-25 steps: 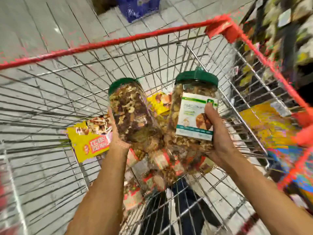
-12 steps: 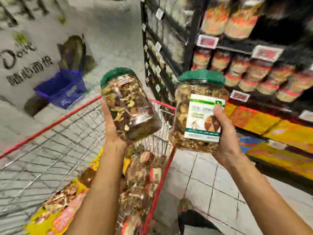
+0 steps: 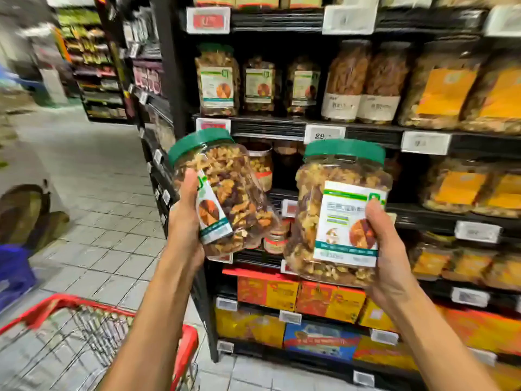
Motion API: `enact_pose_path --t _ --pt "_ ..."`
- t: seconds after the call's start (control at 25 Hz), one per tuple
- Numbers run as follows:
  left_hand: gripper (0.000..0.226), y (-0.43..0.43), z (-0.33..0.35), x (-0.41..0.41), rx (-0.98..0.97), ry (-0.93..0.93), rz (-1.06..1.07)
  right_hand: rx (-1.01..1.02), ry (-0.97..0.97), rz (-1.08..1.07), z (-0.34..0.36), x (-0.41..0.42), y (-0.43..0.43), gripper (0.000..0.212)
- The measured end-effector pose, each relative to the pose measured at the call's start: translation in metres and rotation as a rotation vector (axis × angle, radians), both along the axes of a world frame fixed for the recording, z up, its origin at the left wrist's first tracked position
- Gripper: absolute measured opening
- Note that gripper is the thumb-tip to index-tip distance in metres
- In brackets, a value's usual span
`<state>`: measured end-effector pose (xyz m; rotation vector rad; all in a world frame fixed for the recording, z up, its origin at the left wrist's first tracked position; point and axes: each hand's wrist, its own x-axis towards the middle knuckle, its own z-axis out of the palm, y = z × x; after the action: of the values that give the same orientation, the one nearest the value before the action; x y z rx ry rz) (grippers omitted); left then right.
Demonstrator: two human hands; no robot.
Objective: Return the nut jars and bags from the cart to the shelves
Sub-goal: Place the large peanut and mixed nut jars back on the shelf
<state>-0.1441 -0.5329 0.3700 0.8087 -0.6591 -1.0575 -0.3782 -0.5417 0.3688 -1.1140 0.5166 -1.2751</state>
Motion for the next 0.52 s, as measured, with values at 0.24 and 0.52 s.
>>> enact_pose_path --t 0.24,0.52 --pt "0.05 -0.073 0.072 -0.006 -0.049 -0.226 0.142 -0.048 -0.012 0.034 0.059 0.004 -0.087 0.033" --pt "0.064 -0.149 0.105 0.02 -0.112 -0.309 0.087 -0.144 0.036 -0.095 0.089 0.038 -0.148 0.029"
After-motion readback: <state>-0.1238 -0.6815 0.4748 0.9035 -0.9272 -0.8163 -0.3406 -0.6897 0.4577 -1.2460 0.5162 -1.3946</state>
